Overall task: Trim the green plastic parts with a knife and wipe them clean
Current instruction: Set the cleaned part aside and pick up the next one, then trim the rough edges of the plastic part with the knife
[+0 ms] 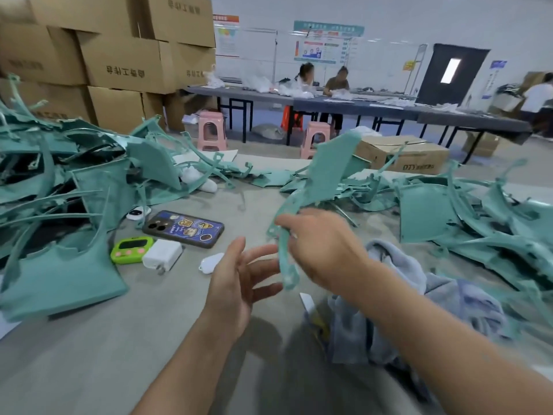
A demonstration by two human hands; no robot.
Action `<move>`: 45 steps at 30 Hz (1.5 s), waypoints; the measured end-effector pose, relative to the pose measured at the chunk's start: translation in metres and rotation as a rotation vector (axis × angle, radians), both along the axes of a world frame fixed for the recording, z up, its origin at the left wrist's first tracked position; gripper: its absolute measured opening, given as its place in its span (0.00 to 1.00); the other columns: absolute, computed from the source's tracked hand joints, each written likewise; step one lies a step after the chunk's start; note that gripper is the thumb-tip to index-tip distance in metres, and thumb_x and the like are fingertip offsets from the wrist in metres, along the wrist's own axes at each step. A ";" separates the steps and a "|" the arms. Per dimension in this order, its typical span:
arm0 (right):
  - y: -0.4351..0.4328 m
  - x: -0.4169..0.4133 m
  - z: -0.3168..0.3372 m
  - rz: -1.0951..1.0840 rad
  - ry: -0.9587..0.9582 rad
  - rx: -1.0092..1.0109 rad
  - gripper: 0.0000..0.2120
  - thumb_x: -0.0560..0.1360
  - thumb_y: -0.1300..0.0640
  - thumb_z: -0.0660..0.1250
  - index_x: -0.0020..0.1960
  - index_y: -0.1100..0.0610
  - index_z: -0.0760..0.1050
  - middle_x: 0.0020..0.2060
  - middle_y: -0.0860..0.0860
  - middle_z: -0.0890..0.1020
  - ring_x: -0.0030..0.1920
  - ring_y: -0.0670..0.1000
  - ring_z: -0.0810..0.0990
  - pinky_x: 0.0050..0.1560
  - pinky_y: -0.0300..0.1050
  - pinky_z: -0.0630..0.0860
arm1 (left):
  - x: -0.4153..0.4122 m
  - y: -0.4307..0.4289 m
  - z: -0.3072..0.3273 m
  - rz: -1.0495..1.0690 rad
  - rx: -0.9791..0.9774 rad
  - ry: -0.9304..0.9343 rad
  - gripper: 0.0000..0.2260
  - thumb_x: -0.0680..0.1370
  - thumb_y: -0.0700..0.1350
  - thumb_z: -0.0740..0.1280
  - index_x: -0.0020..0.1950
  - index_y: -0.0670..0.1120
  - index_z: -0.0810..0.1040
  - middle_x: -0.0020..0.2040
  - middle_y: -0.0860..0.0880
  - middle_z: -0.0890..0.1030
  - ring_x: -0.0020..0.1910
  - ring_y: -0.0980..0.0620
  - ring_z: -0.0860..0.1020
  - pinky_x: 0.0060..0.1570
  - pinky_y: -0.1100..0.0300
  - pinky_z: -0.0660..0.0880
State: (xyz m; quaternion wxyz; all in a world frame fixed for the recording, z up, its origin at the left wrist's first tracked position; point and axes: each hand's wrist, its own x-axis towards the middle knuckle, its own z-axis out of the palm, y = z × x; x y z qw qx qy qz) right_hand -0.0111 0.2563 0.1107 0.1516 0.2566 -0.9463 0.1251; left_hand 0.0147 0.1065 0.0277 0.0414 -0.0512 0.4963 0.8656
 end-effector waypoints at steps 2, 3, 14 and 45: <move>-0.011 0.017 -0.014 0.055 -0.030 0.039 0.10 0.76 0.58 0.66 0.56 0.53 0.78 0.47 0.54 0.80 0.51 0.59 0.79 0.51 0.51 0.76 | 0.008 0.000 0.003 -0.169 -0.006 0.053 0.27 0.81 0.61 0.55 0.58 0.44 0.85 0.46 0.42 0.86 0.42 0.48 0.84 0.35 0.57 0.79; -0.014 0.025 -0.020 0.112 -0.021 0.031 0.11 0.75 0.60 0.68 0.56 0.54 0.77 0.47 0.53 0.79 0.50 0.57 0.78 0.51 0.50 0.75 | 0.013 0.001 0.004 -0.197 -0.004 0.053 0.25 0.81 0.61 0.56 0.56 0.46 0.86 0.45 0.44 0.85 0.42 0.49 0.83 0.35 0.57 0.79; 0.002 0.088 -0.068 0.088 -0.154 0.085 0.47 0.74 0.60 0.60 0.79 0.37 0.32 0.83 0.47 0.46 0.81 0.51 0.46 0.78 0.49 0.57 | 0.026 0.007 0.013 -0.173 0.146 -0.131 0.21 0.83 0.56 0.59 0.65 0.46 0.82 0.63 0.47 0.83 0.59 0.49 0.82 0.59 0.52 0.79; 0.058 0.079 -0.070 -0.250 -0.448 0.081 0.09 0.81 0.52 0.63 0.42 0.51 0.74 0.37 0.48 0.78 0.39 0.50 0.75 0.49 0.48 0.71 | 0.010 -0.023 -0.005 0.740 -1.381 -0.102 0.10 0.74 0.52 0.61 0.41 0.54 0.82 0.38 0.49 0.83 0.40 0.40 0.75 0.40 0.53 0.70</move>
